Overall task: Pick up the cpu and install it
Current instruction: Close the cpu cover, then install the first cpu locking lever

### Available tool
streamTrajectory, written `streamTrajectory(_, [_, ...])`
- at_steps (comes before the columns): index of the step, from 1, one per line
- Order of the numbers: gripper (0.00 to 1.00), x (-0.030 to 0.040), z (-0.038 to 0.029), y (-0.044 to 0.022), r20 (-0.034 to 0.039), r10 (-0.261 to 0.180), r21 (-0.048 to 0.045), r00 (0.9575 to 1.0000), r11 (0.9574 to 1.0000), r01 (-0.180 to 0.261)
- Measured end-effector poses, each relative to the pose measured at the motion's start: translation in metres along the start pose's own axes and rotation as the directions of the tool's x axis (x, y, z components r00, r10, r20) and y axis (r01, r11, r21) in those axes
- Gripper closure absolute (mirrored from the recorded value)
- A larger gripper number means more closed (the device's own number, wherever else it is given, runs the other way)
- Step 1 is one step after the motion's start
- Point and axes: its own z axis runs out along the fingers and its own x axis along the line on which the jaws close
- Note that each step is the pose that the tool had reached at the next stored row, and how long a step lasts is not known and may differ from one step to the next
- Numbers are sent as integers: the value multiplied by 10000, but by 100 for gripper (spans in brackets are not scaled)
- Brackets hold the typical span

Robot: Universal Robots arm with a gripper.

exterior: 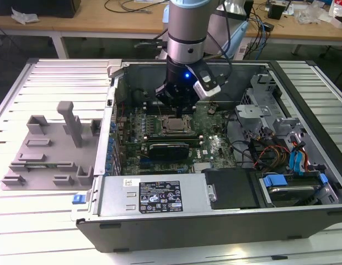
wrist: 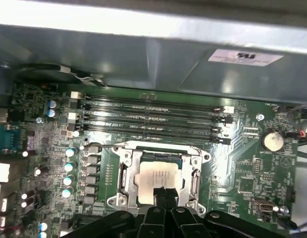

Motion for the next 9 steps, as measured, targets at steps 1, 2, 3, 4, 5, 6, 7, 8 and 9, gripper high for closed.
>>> streamTrajectory(1, [89,-1,-45,1,-1,-2,1,10000,10000,2])
streamTrajectory(2, [89,-1,-53,1,1,-2,0,10000,10000,2])
streamTrajectory(3, [89,-1,-53,1,1,-2,-1,10000,10000,2])
streamTrajectory(4, [89,-1,-54,1,1,-2,0,10000,10000,2])
streamTrajectory(5, [89,0,-58,1,0,-1,1,10000,10000,1])
streamTrajectory(6, [89,0,-61,1,0,-1,1,10000,10000,1])
streamTrajectory(7, [89,-1,-62,1,0,-2,1,10000,10000,2])
streamTrajectory(8, [89,0,-62,1,0,-1,1,10000,10000,1])
streamTrajectory(9, [89,-1,-65,1,0,-1,1,10000,10000,1])
